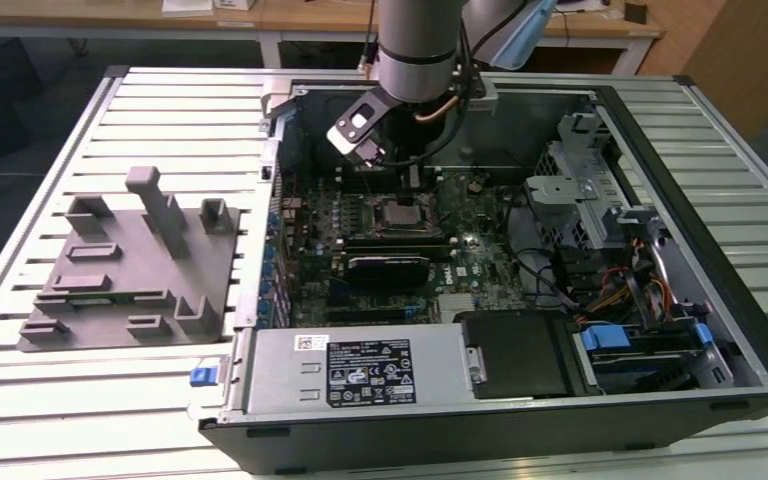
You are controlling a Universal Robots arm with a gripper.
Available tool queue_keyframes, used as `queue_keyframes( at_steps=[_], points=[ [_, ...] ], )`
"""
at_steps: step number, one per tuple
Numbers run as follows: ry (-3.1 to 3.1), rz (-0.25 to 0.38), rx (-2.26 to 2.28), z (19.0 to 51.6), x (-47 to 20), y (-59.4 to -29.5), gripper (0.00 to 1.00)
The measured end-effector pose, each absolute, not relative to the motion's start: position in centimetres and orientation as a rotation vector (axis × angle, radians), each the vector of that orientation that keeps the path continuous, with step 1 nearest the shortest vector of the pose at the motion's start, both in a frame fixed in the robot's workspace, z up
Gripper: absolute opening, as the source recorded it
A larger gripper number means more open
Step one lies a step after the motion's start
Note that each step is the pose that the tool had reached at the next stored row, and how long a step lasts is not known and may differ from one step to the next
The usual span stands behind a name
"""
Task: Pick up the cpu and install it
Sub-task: 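Pick up the cpu and move it towards the insertion slot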
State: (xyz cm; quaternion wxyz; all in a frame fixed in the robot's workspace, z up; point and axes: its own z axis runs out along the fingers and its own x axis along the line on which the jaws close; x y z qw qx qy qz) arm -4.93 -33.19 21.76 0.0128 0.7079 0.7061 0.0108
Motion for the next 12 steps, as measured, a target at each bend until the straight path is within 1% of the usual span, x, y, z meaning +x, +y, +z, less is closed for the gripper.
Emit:
queue_keyframes(
  at_steps=[1, 2, 12],
  points=[
    [2.200, 0.034, 2.206, 21.86, -4.93, -33.19, 0.12],
    [2.200, 0.034, 2.206, 21.95, -4.93, -33.19, 0.11],
    [2.201, 0.033, 2.206, 22.85, -4.93, -33.19, 0.11]
  ],
)
